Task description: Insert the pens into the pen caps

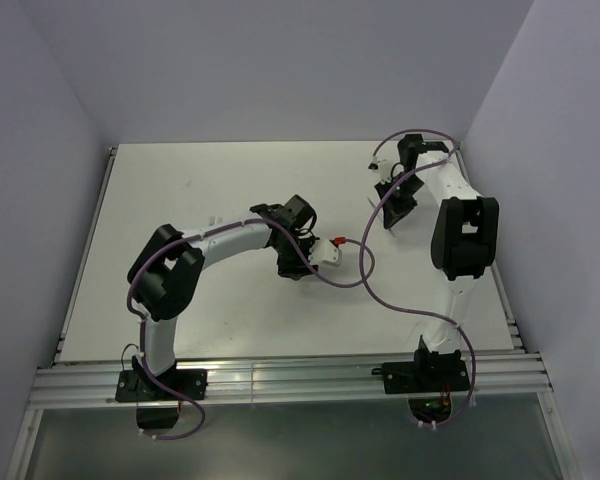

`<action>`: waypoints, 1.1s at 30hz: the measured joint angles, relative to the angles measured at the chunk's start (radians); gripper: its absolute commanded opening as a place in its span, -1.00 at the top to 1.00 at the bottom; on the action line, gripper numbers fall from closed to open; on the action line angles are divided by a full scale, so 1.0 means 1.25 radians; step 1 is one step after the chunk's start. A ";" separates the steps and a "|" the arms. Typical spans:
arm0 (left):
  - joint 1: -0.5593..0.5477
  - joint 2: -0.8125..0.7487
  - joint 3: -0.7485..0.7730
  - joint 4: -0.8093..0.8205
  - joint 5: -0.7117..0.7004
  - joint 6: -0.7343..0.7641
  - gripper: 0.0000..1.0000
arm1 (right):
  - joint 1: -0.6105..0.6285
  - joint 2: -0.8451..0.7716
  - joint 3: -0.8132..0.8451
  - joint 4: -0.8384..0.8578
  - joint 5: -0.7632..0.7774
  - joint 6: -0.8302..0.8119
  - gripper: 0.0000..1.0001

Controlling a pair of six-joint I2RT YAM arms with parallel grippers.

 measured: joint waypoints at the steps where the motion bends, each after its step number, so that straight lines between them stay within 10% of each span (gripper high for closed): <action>1: -0.006 0.000 -0.003 0.005 0.000 -0.001 0.02 | -0.002 -0.001 0.000 0.000 -0.002 0.000 1.00; 15: -0.054 0.012 -0.063 0.043 -0.004 0.001 0.31 | -0.045 -0.068 -0.019 -0.020 -0.038 -0.025 1.00; 22: -0.062 0.004 -0.083 0.078 -0.016 0.021 0.99 | -0.049 -0.108 -0.053 -0.039 -0.089 -0.053 1.00; 33: -0.060 -0.170 -0.252 0.166 -0.069 0.041 0.99 | -0.045 -0.274 -0.141 -0.060 -0.245 -0.102 1.00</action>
